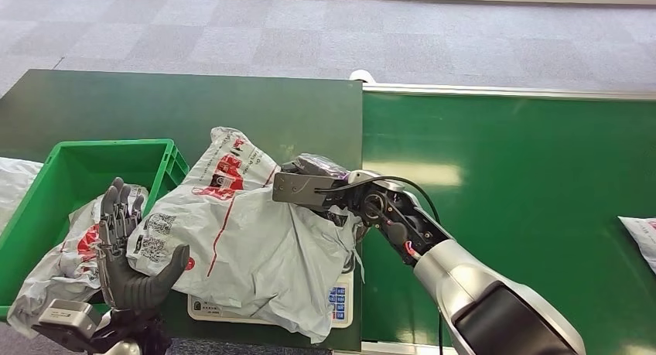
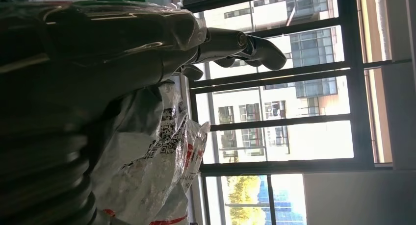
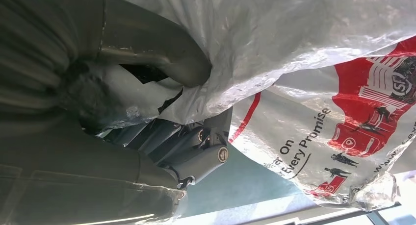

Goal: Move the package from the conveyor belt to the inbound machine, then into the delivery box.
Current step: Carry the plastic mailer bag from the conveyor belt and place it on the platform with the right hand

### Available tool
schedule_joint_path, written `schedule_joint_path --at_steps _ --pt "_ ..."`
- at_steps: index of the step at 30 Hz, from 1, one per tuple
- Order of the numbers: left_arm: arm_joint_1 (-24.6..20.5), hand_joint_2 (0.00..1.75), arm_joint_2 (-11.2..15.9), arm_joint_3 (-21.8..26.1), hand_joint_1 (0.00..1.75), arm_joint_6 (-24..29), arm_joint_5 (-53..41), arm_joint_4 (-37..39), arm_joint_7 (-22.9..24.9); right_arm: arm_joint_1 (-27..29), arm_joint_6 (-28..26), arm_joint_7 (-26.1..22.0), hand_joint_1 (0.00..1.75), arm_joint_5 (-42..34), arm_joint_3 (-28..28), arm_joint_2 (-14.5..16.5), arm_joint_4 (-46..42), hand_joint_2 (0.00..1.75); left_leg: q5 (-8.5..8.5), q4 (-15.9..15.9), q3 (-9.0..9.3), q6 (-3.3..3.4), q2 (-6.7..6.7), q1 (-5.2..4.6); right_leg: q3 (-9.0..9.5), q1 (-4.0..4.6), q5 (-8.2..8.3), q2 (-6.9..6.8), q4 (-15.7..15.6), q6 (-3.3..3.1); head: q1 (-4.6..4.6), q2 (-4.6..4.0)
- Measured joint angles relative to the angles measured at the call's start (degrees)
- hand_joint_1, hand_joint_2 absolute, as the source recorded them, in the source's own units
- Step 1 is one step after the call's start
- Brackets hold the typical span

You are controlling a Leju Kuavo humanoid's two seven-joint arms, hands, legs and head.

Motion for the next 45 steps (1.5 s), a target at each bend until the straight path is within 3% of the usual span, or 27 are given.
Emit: schedule_joint_path --at_steps 10,14,15,18,19,20,24,27,35,45 --pt "0.1 1.75 0.0 0.0 0.0 0.0 0.0 0.0 0.0 -0.1 -0.2 0.0 1.75 0.0 0.7 0.1 0.7 1.75 0.0 0.0 0.0 0.0 0.0 0.0 0.0 0.0 0.0 0.0 0.0 0.0 0.0 0.0" --pt "0.3 1.75 0.0 0.0 0.0 0.1 0.0 -0.1 0.0 -0.3 -2.7 1.5 1.75 0.5 1.1 0.2 1.1 1.75 0.0 0.0 0.0 0.0 0.0 0.0 0.0 0.0 0.0 0.0 0.0 0.0 0.0 0.0" --pt "0.4 1.75 0.0 0.0 0.0 0.1 -0.1 -0.1 0.0 -0.4 -3.5 2.1 1.5 0.5 1.2 0.1 1.2 1.75 0.0 0.0 0.0 0.0 0.0 0.0 -0.01 0.0 0.0 0.0 0.0 0.0 0.01 0.0" --pt "0.6 1.75 0.0 0.0 0.0 0.0 -0.5 -0.3 0.0 -0.4 -6.3 3.3 0.25 0.2 1.4 0.0 1.7 1.75 0.0 0.0 0.0 0.0 0.0 0.0 -0.01 0.0 0.0 0.0 0.0 0.0 0.0 0.0" --pt "0.6 1.75 0.0 0.0 0.0 0.1 -0.6 -0.4 0.0 -0.4 -7.1 3.5 0.06 -0.1 1.4 0.0 1.9 1.75 0.0 0.0 0.0 0.0 0.0 0.0 -0.01 0.0 0.0 0.0 0.0 0.0 0.0 0.0" --pt "0.6 1.75 0.0 -0.1 0.0 0.2 -0.7 -0.4 0.0 -0.4 -7.8 3.5 0.0 -0.5 1.5 -0.2 2.0 1.75 0.0 0.0 0.0 0.0 0.0 0.0 -0.01 0.0 0.0 0.0 0.0 0.0 0.01 0.0" --pt "0.3 1.75 0.2 -0.6 0.0 0.8 -0.7 -0.3 0.0 0.1 -12.4 1.8 0.0 -3.6 0.7 -0.9 2.4 1.75 0.0 0.0 0.01 0.0 0.0 0.0 -0.05 -0.01 0.0 -0.01 0.0 0.0 -0.01 0.0" --pt "-0.8 1.75 0.6 -1.3 0.0 1.2 -0.2 0.3 0.0 1.7 -16.8 -1.2 0.0 -10.2 -3.4 -2.1 0.9 1.75 0.0 0.0 0.0 0.0 -0.05 0.0 -0.02 -0.01 0.0 -0.08 0.0 0.0 -0.01 0.0" --pt "-2.2 1.75 1.2 -3.0 0.0 0.7 -0.3 2.2 0.0 7.7 -13.3 -3.1 0.0 -15.9 -15.5 -5.0 -7.8 1.75 -0.01 0.0 0.0 0.0 0.02 0.0 -0.04 -0.01 0.01 0.04 0.0 0.0 0.0 0.0" --pt "-2.5 1.75 0.5 -4.7 0.0 -1.8 -2.4 3.4 0.0 15.4 -10.9 -3.2 0.0 -16.5 -22.0 -3.4 -16.2 1.75 -0.02 0.0 -0.01 -0.01 0.03 0.0 -0.04 0.0 0.0 0.03 0.0 0.0 0.0 0.0"
